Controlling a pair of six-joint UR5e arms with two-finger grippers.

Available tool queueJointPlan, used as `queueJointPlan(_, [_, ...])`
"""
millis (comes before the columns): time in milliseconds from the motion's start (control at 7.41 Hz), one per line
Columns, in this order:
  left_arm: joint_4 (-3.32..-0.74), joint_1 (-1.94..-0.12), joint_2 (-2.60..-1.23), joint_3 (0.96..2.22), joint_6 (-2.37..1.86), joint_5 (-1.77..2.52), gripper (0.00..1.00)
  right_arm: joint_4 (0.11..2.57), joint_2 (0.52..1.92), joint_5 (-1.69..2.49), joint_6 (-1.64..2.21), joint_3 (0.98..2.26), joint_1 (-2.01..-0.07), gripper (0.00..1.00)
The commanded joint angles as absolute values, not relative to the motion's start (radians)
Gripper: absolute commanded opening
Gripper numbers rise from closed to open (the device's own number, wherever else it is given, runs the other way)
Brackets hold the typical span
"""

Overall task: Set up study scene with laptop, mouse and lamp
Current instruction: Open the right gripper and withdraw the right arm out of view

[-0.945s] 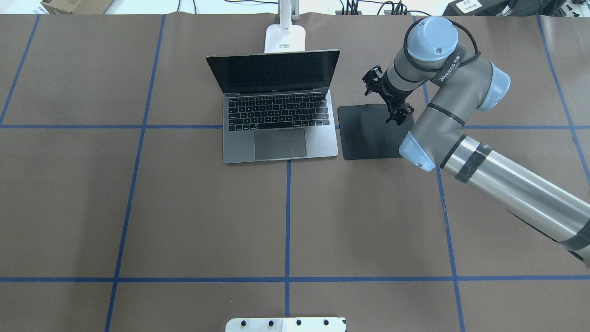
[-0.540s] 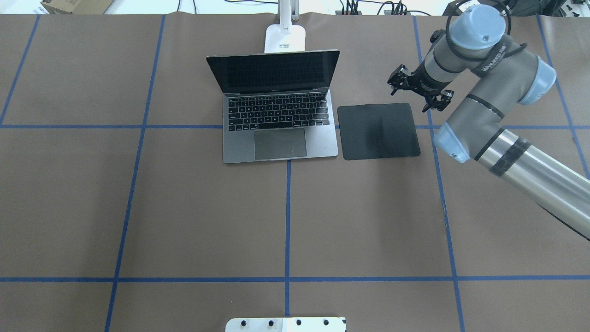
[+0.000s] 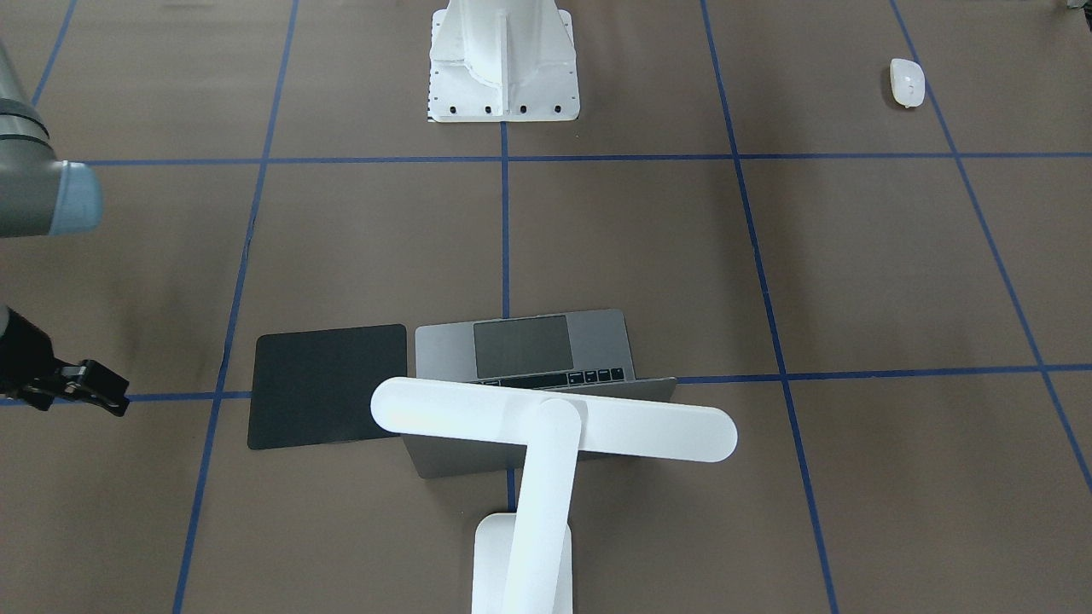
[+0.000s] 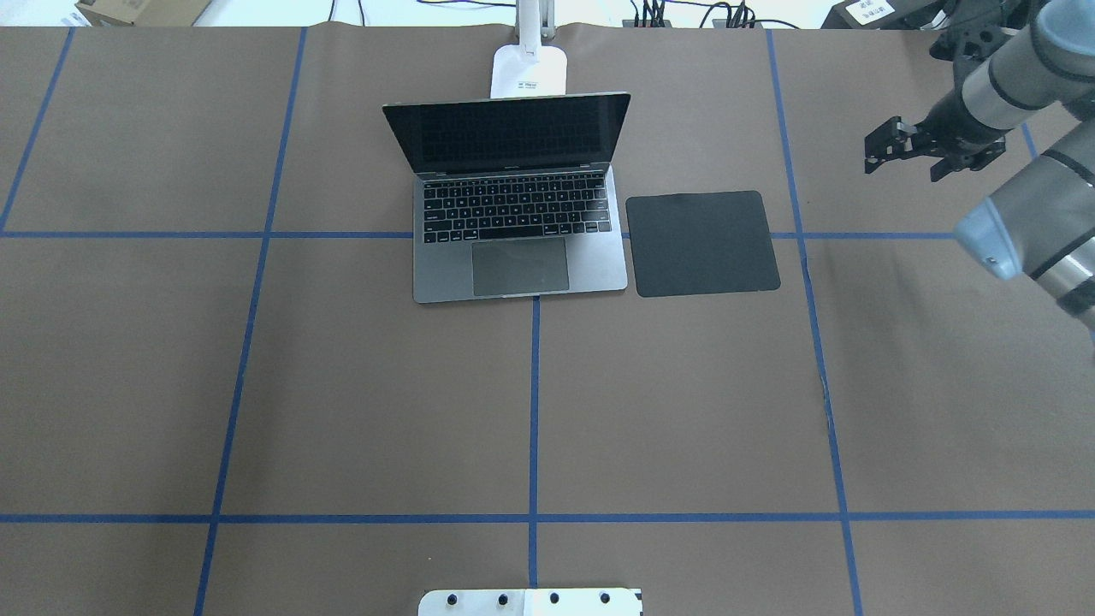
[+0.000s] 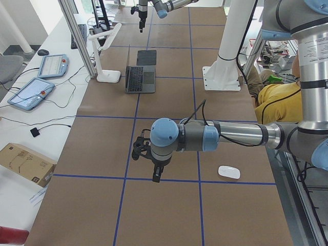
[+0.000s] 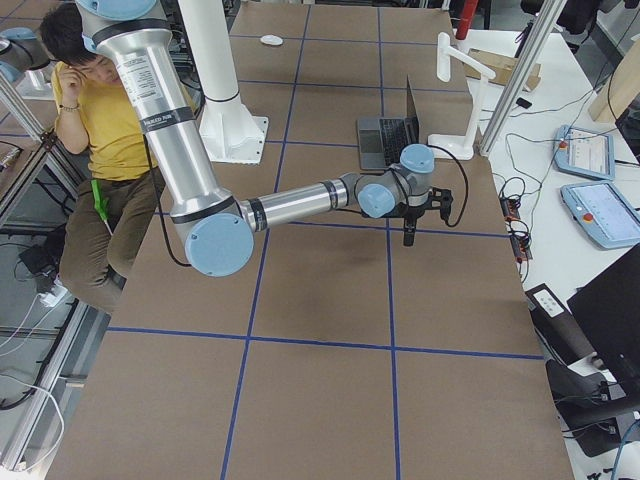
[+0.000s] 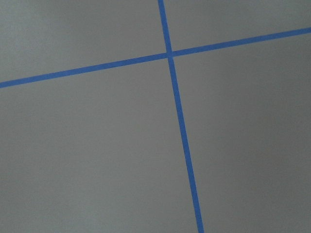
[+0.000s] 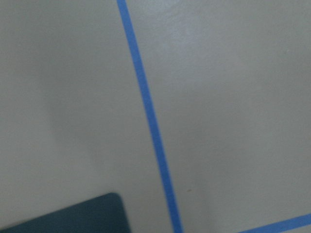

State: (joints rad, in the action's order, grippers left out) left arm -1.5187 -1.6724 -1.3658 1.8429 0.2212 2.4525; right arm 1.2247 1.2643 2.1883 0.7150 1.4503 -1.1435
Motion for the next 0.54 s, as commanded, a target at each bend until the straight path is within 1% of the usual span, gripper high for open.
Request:
queueJointPlan(0, [-1.535,-1.658,-1.358,1.847,0.19,2.473,1.0,1.229,1.432,2.201,0.363,1.497,-1.283,1.0])
queueJointPlan(135, [-1.63,-1.652,-1.301,1.848,0.183,2.471,1.0,1.229,1.504,2.241,0.28,1.528,-1.346,1.0])
queueJointPlan(270, [-1.729,-1.649,-1.254,1.848,0.172,2.471,1.0,1.229,1.547,2.275,0.202,1.538,-1.394,1.0])
queueJointPlan(405, [-1.742,-1.622,-1.247,1.851,0.149,2.474,1.0,1.227,1.583,2.275,0.181,1.546,-1.407,1.0])
